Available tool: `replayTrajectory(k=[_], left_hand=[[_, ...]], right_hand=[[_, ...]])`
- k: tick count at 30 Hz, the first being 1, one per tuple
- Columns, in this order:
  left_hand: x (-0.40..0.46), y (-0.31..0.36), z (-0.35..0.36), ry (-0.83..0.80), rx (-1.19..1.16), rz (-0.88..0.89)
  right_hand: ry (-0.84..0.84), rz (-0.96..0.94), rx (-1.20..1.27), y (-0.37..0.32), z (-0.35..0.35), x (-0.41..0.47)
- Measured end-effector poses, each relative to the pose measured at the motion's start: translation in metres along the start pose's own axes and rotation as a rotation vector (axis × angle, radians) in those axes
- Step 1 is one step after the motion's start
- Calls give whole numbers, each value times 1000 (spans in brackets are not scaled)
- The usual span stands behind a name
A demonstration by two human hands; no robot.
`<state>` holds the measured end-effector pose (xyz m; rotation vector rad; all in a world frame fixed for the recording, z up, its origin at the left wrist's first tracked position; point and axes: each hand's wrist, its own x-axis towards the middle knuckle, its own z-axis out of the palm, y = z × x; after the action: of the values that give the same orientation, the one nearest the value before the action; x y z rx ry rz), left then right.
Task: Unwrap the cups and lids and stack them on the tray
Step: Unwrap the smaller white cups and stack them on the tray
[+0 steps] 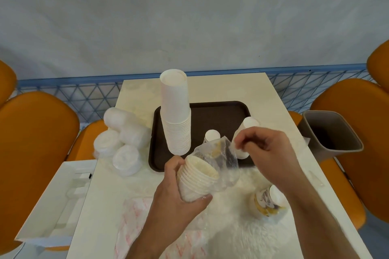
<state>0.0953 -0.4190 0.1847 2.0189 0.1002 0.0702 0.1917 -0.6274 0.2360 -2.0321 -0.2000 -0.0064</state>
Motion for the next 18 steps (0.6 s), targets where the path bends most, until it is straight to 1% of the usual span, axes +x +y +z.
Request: replayTrajectory(k=[1, 3, 5, 7, 10, 18], left_hand=[[0, 0, 0, -9, 1, -3], [0, 1, 1, -26, 6, -7], [0, 3, 1, -42, 15, -3], [0, 5, 1, -47, 21, 1], [-2, 6, -1, -66, 31, -6], [-4, 5, -4, -124, 83, -26]], right_hand=[[-112, -8, 30, -4, 2, -4], [-312, -29, 8, -6, 9, -6], [-445, -16, 62, -9, 12, -7], [-534, 9, 121, -11, 14, -8], [-613, 25, 56, -14, 16, -11], [-664, 26, 67, -18, 28, -14]])
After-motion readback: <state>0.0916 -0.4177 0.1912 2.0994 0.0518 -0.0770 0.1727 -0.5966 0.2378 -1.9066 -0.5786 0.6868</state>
